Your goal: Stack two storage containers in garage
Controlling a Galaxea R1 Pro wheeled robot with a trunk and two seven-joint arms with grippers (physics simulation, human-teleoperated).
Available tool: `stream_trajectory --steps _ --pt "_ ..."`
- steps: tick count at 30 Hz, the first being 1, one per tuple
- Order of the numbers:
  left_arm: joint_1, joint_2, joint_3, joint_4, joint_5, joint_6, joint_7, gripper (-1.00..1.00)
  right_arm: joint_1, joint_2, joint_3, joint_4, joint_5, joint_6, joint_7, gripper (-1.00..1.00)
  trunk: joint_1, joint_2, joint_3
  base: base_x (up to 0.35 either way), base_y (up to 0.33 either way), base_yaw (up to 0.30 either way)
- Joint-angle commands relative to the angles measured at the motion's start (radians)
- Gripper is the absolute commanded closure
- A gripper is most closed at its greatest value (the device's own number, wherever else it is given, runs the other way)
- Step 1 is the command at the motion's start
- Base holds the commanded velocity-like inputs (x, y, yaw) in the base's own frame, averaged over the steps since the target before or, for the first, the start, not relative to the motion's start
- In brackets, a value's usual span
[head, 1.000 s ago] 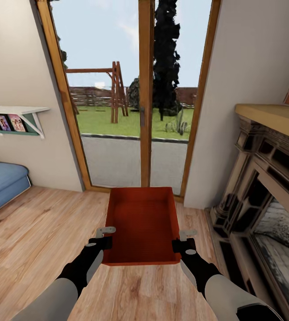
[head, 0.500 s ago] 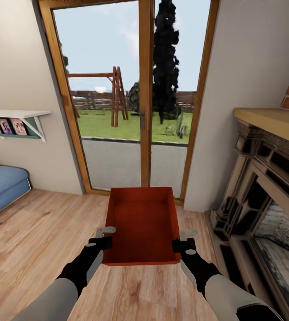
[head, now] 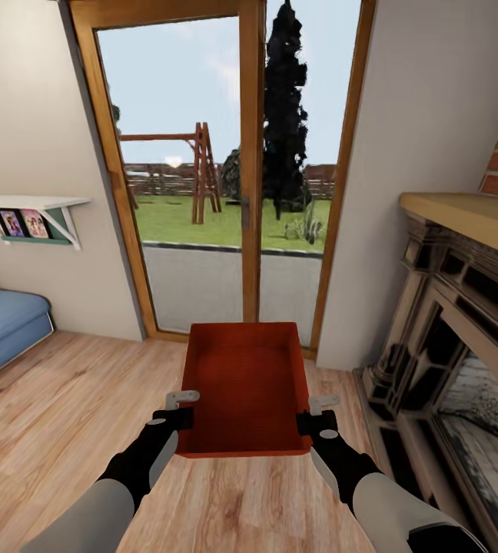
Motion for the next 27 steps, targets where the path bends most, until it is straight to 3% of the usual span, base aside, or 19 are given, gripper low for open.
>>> stream_trajectory --steps 1,27 --pt "-0.001 0.004 0.017 -0.004 -0.011 0.008 0.016 1.0 -0.001 -0.003 -0.014 0.002 0.007 -0.002 -0.007 1.0 0.0 -0.001 0.0 0.0 0.0 0.0" --pt "-0.001 0.004 0.016 -0.006 -0.011 0.007 0.016 1.0 -0.001 -0.003 -0.015 0.001 0.008 -0.002 -0.008 1.0 0.0 -0.001 0.041 0.0 0.0 0.0"
